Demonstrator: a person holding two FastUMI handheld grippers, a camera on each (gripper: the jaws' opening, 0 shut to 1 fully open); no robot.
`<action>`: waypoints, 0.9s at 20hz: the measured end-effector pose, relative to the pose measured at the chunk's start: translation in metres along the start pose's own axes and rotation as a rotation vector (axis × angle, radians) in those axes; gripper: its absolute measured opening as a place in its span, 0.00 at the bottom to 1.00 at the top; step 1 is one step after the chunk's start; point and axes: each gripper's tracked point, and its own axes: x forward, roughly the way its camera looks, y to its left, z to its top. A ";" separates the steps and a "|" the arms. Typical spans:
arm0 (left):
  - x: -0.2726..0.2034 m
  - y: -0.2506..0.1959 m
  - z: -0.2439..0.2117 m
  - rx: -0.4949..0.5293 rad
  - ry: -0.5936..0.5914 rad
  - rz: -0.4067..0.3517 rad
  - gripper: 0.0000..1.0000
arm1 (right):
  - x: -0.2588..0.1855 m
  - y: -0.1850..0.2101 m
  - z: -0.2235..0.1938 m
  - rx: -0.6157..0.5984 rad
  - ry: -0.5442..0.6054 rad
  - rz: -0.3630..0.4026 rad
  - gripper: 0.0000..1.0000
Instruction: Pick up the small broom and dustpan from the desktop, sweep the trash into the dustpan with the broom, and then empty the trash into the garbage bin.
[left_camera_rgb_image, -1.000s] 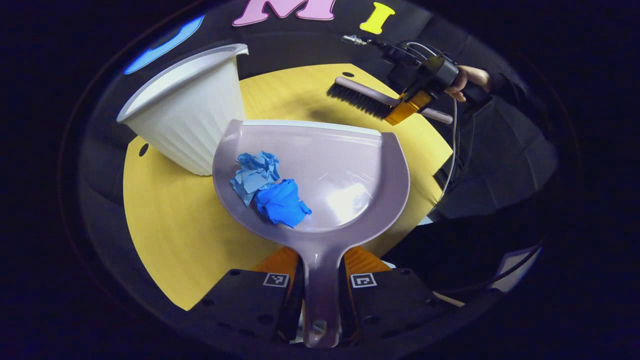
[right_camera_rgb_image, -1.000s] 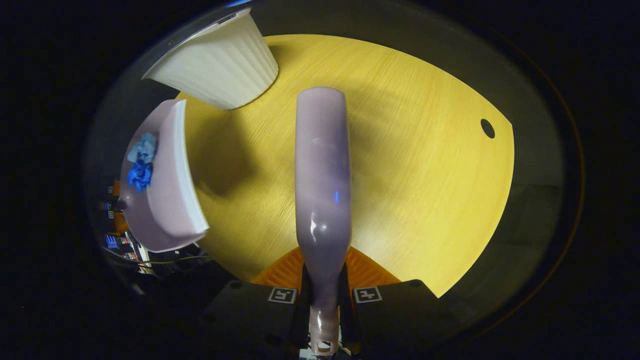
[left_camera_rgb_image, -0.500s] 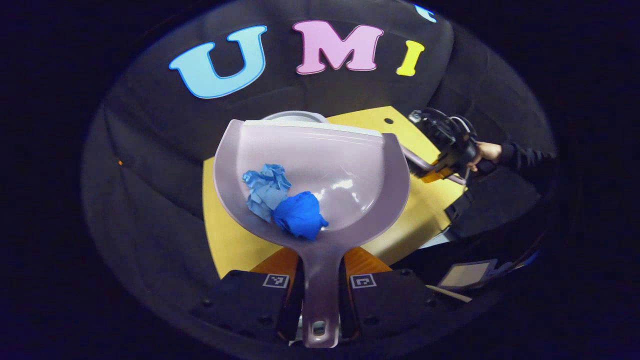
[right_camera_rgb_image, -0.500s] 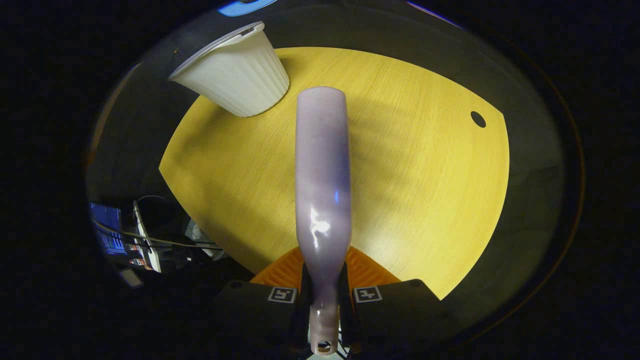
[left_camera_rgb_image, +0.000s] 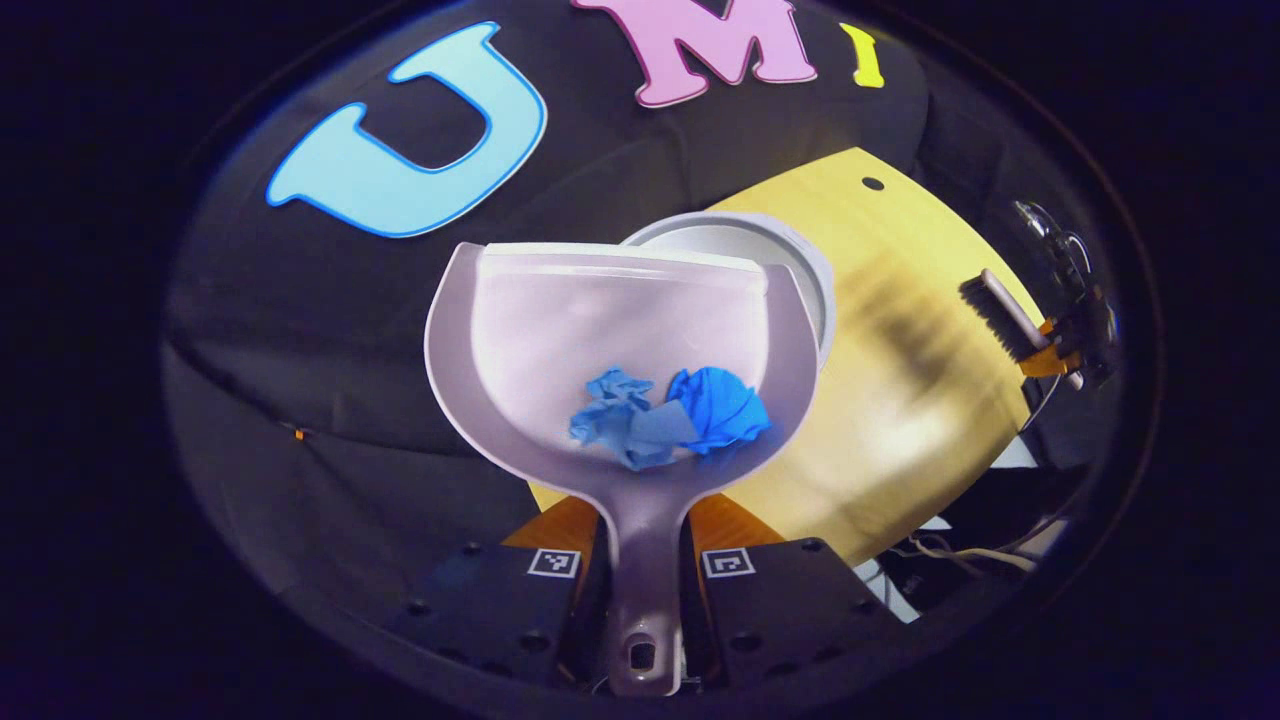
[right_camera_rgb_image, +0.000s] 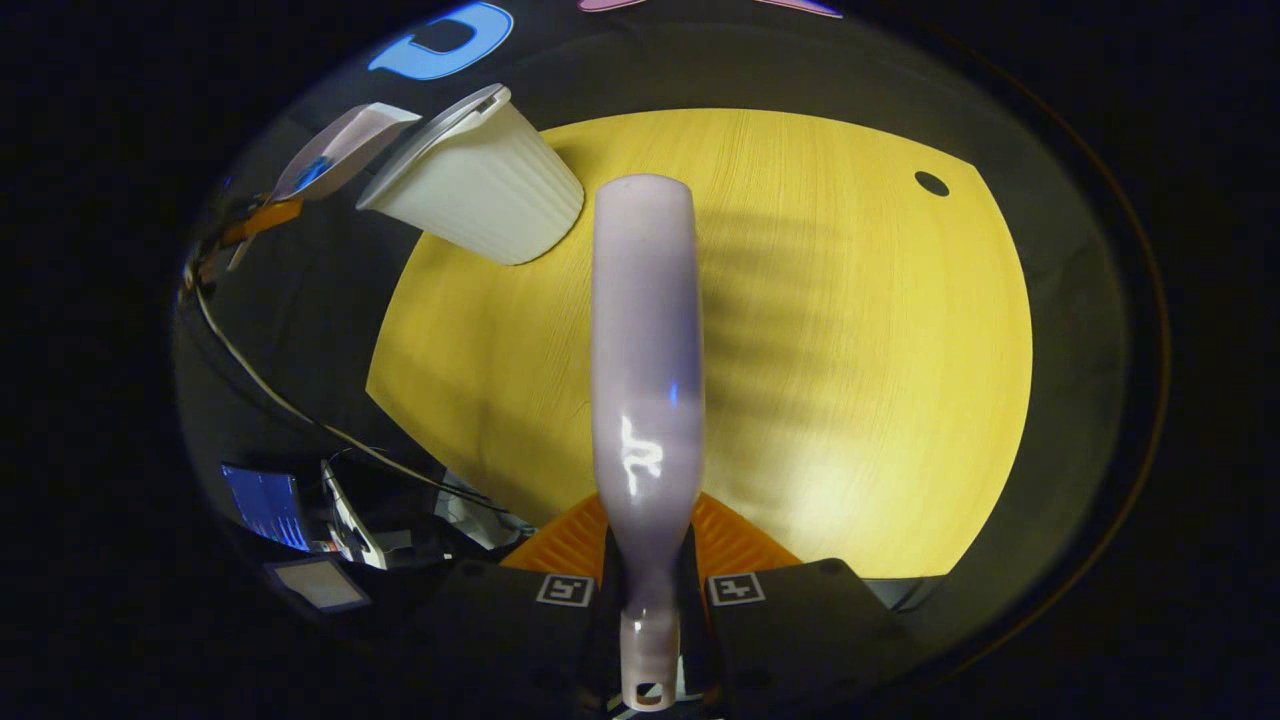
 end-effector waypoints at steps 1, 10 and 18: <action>0.013 0.002 0.003 0.028 0.042 0.001 0.28 | 0.001 0.004 -0.001 0.023 -0.007 0.011 0.28; 0.036 -0.010 0.032 0.201 0.192 0.105 0.28 | 0.016 -0.010 -0.039 0.070 0.001 0.011 0.28; 0.017 -0.022 0.060 0.034 -0.123 0.092 0.28 | 0.006 -0.021 -0.026 0.075 -0.043 -0.002 0.27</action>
